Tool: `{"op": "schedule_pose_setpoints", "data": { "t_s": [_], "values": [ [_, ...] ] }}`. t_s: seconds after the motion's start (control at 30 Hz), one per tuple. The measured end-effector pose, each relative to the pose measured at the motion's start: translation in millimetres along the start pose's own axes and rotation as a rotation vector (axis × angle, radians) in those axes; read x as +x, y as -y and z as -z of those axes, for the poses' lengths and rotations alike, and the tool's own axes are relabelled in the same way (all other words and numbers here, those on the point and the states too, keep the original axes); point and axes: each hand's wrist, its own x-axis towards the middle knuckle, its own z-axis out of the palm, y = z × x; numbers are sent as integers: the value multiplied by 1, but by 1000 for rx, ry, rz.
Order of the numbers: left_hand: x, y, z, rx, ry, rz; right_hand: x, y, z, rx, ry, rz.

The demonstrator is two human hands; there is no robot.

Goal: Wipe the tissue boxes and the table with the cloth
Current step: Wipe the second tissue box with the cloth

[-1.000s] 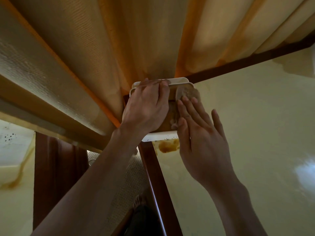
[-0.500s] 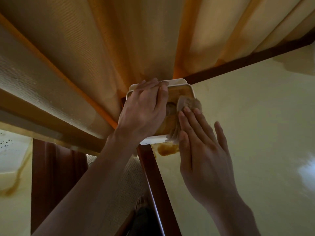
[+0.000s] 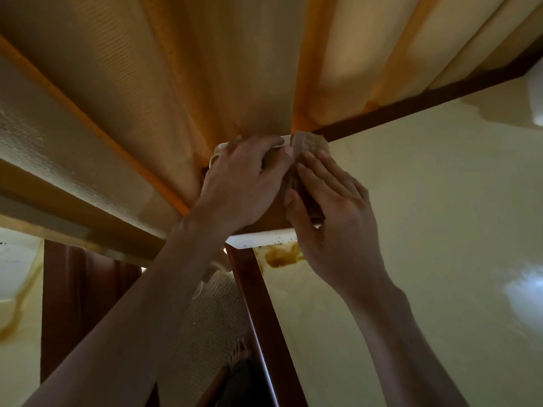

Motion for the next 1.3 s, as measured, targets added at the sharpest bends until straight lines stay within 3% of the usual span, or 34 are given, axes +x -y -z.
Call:
{"op": "schedule_pose_setpoints", "data": {
  "t_s": [0.13, 0.27, 0.4, 0.57, 0.73, 1.03, 1.3],
  "values": [
    [28, -14, 3, 82, 100, -14, -2, 7, 1, 3, -205, 17],
    [52, -22, 2, 107, 236, -73, 4, 12, -1, -84, -189, -77],
    [56, -22, 4, 30, 190, -129, 12, 10, 9, -113, -172, -83],
    [62, -41, 6, 49, 149, -176, 19, -3, 38, 171, -208, -201],
    [69, -59, 5, -119, 93, -98, 13, -17, 51, 379, -284, -250],
    [53, -41, -15, 7, 131, -7, -7, -15, 18, 456, -222, -264],
    [36, -32, -28, 102, 43, -172, 3, -28, 6, 659, -151, -377]
  ]
}}
